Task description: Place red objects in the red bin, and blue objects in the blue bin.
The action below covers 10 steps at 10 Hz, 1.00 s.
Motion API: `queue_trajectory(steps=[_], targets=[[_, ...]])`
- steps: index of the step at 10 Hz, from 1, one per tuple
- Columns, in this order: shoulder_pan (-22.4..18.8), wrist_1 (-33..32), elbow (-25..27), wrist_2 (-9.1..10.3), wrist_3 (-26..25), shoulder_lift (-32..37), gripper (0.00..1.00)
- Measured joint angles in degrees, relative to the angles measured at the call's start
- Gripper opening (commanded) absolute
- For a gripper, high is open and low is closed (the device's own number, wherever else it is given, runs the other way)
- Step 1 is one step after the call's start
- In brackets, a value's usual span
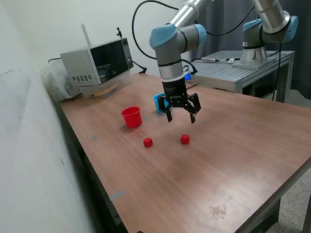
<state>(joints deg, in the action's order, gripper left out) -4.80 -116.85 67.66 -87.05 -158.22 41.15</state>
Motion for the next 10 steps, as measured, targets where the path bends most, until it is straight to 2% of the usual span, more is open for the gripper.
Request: queue_trajectory(steps=[10], targets=[[-0.65,-3.02,-1.26,-0.04,0.23,-5.25,1.00]])
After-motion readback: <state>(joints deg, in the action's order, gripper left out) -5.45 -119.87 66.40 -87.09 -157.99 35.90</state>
